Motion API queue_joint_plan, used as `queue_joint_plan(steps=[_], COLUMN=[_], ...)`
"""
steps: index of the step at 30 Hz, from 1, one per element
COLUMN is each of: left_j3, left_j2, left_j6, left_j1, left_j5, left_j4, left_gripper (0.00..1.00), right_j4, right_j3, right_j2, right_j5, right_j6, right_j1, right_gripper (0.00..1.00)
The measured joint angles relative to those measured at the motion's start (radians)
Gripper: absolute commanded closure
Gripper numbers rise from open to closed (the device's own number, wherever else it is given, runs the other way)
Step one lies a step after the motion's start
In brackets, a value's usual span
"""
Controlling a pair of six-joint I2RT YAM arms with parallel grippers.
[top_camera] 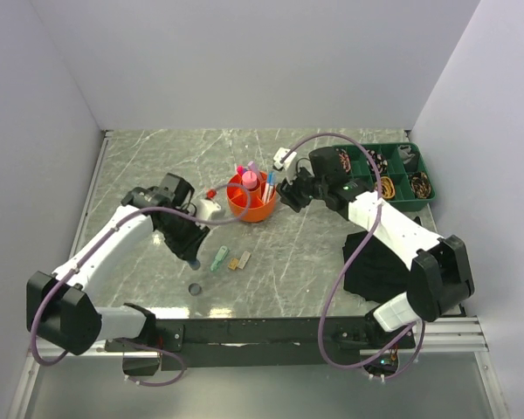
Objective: Sort the stationery into containers
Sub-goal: Close the stationery at the center of the board.
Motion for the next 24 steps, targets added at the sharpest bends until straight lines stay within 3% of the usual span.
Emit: queue_joint_plan(steps=[4,24], left_j3=[-0.049,-0.201], left_j2=[-0.003,-0.077], left_j6=[0.006,0.022], left_j1=[-0.043,-0.043], left_j5=[0.005,0.008], left_j4=[-0.008,0.035], left_gripper=[0.99,0.99], right_j4=[0.000,0.014], right_j3=[-0.011,-0.120], right_j2=[-0.018,-0.096], right_j5=[0.003,-0.008], right_j6=[0.007,0.016], right_j1=[-0.001,-0.001], right_gripper=[0.40,0.40])
